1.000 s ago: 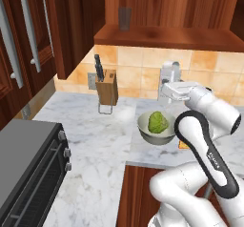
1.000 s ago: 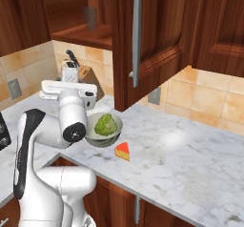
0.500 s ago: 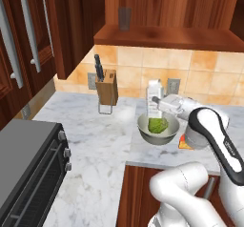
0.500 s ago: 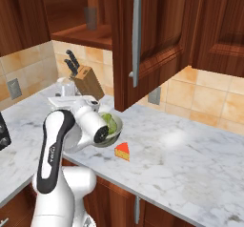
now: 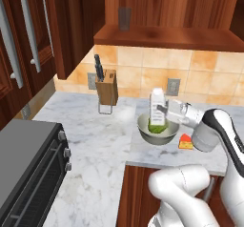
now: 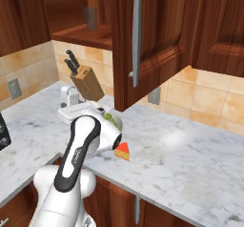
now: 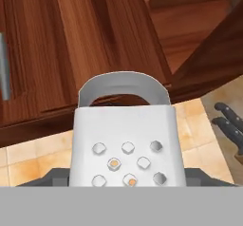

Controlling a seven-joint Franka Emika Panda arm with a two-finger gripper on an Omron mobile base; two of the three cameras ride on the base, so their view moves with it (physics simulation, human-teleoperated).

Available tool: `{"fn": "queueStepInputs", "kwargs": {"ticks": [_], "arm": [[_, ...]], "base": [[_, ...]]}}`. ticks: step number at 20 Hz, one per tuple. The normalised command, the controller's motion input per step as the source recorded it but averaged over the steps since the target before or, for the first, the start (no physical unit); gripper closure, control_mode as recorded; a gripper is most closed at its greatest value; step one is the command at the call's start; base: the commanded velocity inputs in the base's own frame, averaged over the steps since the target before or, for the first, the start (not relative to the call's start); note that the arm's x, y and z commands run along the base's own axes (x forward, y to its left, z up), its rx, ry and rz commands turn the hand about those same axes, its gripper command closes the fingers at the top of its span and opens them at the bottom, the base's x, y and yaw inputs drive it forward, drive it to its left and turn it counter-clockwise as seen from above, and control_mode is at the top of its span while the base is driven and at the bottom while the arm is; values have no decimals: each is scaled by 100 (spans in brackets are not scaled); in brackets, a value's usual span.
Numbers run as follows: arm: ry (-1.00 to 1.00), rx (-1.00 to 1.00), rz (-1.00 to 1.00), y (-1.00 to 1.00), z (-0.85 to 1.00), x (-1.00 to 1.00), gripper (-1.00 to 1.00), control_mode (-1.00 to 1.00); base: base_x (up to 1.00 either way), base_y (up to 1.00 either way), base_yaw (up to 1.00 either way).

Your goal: Pick the cheese from the fridge and the cheese grater from the cabinet and place them next to the salad bowl.

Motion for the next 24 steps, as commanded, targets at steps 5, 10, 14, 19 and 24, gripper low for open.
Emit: {"fn": "queueStepInputs", "kwargs": {"ticks": [5, 10, 14, 19, 24], "arm": [[-27, 0, -3, -28, -9, -22, 100, -100], [-28, 0, -11, -39, -24, -25, 100, -100], [-24, 0, -13, -41, -29, -28, 100, -100], [-8, 1, -13, -52, -26, -1, 100, -100], [10, 8, 0, -74, -9, 0, 100, -100]], "base": [[0, 0, 0], [0, 0, 0], [0, 0, 0], [0, 0, 0], [0, 0, 0]]}}
